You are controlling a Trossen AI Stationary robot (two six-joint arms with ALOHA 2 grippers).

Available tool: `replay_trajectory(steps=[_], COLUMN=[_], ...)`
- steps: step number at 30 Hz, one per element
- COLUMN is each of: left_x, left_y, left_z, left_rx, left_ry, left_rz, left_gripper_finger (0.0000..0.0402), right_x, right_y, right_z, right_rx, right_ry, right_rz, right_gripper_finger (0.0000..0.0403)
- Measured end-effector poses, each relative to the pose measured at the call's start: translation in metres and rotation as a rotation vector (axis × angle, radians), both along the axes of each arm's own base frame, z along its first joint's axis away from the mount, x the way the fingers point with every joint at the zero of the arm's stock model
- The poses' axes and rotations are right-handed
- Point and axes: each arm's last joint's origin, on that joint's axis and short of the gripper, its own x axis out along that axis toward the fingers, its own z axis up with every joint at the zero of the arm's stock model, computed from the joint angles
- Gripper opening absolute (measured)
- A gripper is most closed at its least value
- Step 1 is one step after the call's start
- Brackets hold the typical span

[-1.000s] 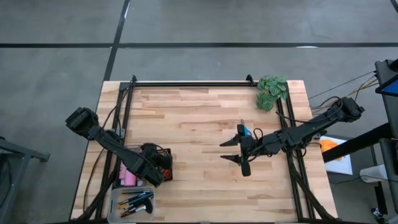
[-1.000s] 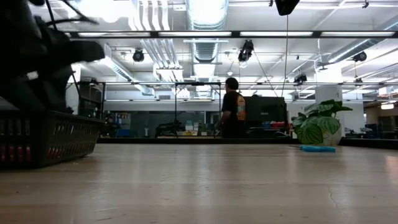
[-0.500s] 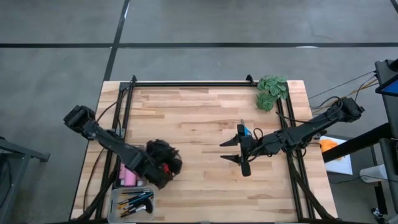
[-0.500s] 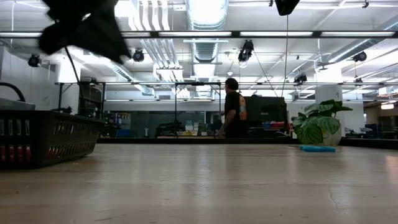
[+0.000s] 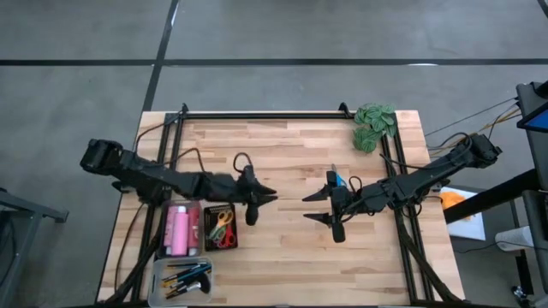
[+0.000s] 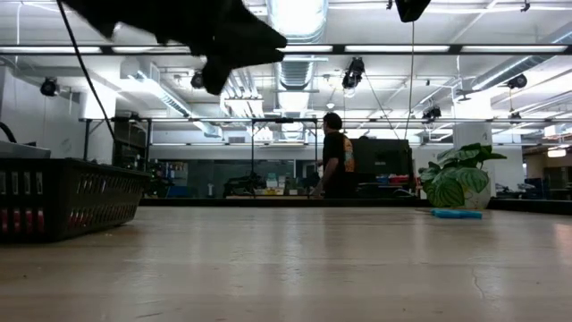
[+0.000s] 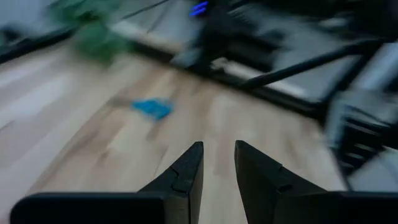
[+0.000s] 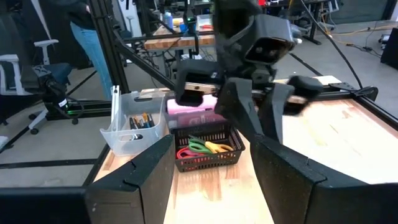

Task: Pick & Place Paint Supplies
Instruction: Put the blue scissors into the black bin

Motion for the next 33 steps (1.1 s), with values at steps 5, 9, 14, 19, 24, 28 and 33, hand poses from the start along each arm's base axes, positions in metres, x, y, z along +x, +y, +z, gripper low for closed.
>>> replay_trajectory(steps=[5,9,14,19,24,28,33], left_x=[-0.014,-0.025,-0.028,-0.028,-0.028,-0.028,-0.03], left_y=[0.027,0.036,0.036,0.036,0.036,0.036,0.036], left_z=[-0.024,-0.035,-0.037,-0.037,-0.037,-0.038,-0.046], left_rx=[0.057,0.056,0.031,-0.004,-0.007,-0.007,-0.006], left_ry=[-0.164,-0.18,-0.155,-0.156,-0.156,-0.144,-0.06], left_rz=[-0.145,-0.112,-0.105,-0.096,-0.096,-0.096,-0.097], left_gripper_finger=[0.0094,0.0094,0.0094,0.0094,0.0094,0.0094,0.0094], right_x=[0.0,0.0,0.0,0.0,0.0,0.0,0.0], right_y=[0.0,0.0,0.0,0.0,0.0,0.0,0.0], right_z=[0.0,0.0,0.0,0.0,0.0,0.0,0.0], right_rx=[0.0,0.0,0.0,0.001,0.001,0.001,0.001], right_ry=[0.0,0.0,-0.001,-0.001,-0.002,-0.002,-0.002], right_rz=[0.0,0.0,0.0,0.0,0.0,0.0,0.0], right_gripper_finger=[0.0209,0.0209,0.0209,0.0209,0.0209,0.0209,0.0209])
